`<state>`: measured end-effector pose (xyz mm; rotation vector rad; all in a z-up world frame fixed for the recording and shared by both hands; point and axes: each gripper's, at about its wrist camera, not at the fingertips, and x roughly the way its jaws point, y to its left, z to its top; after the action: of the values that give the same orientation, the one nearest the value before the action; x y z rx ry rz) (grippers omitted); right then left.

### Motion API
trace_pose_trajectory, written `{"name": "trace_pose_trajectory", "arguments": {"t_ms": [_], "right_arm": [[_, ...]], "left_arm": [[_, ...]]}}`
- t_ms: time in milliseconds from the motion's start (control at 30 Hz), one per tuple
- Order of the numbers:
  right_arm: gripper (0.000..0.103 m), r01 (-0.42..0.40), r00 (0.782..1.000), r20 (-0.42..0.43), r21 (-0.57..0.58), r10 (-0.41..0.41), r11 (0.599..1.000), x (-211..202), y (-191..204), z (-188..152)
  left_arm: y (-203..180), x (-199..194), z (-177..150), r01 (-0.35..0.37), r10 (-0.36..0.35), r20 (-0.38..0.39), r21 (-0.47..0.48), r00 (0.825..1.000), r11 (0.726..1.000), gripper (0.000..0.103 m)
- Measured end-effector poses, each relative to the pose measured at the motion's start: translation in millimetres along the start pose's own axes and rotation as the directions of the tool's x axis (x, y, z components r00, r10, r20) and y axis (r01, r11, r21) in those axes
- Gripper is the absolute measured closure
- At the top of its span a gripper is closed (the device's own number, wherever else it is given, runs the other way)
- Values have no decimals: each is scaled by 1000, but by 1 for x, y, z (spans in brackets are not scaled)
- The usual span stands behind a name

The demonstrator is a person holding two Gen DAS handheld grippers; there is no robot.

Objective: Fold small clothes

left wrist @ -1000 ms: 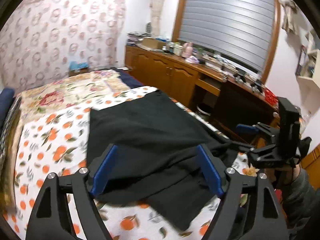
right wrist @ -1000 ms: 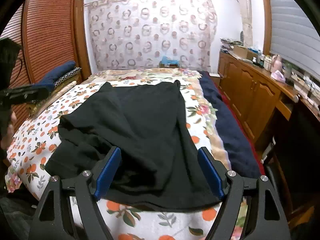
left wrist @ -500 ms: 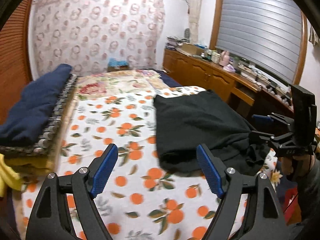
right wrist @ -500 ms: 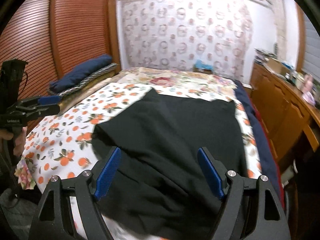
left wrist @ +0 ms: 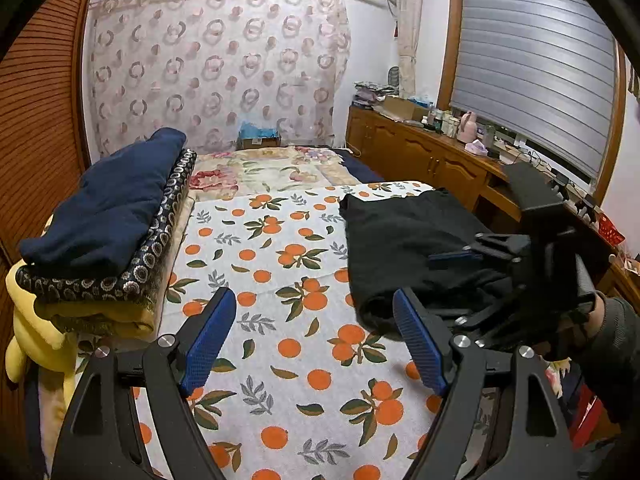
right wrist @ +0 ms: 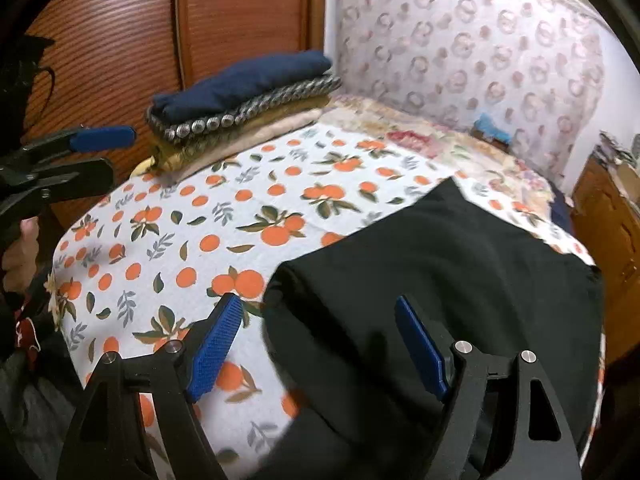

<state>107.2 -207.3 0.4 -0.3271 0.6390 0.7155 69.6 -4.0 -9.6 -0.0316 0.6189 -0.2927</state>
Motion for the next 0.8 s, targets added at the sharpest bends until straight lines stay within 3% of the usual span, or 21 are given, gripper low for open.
{"name": "trace_pose_trajectory", "arguments": {"t_ms": [233, 367, 433, 467, 500, 567, 800], "right_arm": [[23, 10, 994, -110, -53, -16, 999, 37, -4, 5], [24, 40, 991, -124, -89, -51, 995, 49, -1, 3], [35, 34, 991, -123, -89, -45, 995, 48, 0, 4], [51, 35, 992, -121, -89, -45, 995, 46, 1, 4], [74, 36, 992, -121, -84, -46, 996, 46, -1, 5], [92, 75, 989, -123, -88, -85, 993, 44, 1, 6], [94, 105, 994, -21, -46, -106, 993, 5, -19, 25]], "left_arm": [[1, 8, -8, 9, -9, -20, -10, 1000, 1000, 22], [1, 10, -13, 14, -15, -27, -14, 1000, 1000, 22], [1, 11, -14, 18, -18, -31, -18, 999, 1000, 22], [1, 12, -15, 20, -20, -33, -19, 999, 1000, 22], [1, 12, -15, 21, -22, -34, -19, 999, 1000, 22], [0, 12, -16, 24, -24, -37, -15, 999, 1000, 22], [-1, 12, -17, 34, -35, -46, -13, 998, 999, 22]]}}
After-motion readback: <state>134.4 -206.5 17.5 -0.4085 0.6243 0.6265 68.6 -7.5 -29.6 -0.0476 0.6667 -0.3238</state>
